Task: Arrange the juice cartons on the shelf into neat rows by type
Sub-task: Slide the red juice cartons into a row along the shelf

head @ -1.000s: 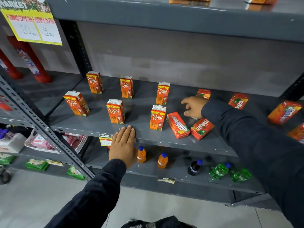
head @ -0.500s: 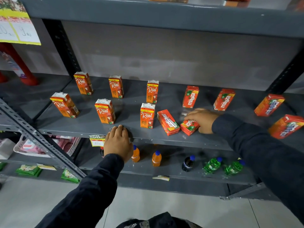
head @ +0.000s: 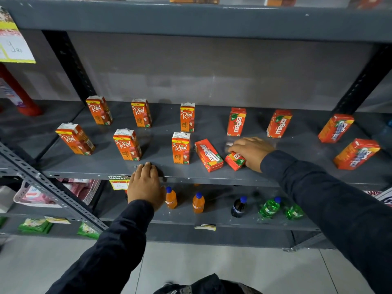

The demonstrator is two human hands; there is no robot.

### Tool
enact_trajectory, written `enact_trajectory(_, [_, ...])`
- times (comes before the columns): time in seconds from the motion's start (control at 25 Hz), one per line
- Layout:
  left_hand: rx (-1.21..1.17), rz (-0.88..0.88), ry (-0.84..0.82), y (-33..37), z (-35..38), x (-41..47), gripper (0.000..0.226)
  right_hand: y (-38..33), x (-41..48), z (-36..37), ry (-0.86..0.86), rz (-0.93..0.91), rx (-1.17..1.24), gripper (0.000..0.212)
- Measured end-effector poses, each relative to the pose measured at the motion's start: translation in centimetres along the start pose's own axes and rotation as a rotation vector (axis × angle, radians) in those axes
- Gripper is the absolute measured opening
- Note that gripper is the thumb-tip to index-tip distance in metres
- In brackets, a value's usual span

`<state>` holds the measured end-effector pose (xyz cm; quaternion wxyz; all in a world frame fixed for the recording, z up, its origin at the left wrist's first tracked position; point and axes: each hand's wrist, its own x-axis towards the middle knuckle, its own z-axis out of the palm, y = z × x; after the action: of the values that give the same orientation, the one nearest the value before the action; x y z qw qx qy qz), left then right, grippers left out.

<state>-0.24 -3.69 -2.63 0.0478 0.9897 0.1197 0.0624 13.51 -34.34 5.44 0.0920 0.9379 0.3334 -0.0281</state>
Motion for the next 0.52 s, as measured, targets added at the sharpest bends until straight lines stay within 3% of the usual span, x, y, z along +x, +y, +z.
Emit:
enact_trajectory(0.2, [-0.003, -0.013, 0.004, 0.1, 0.1, -0.1, 0.075, 0.6, -1.0, 0.0, 0.236, 0.179, 0.205, 0.064])
enact_trajectory(0.36, [0.002, -0.015, 0.009, 0.2, 0.1, -0.1, 0.077, 1.1, -0.9, -0.4, 0.454, 0.424, 0.671, 0.059])
enact_trajectory(0.52, [0.013, -0.016, 0.006, 0.3, 0.1, -0.1, 0.078, 1.4, -0.5, -0.7, 0.464, 0.599, 1.151, 0.065])
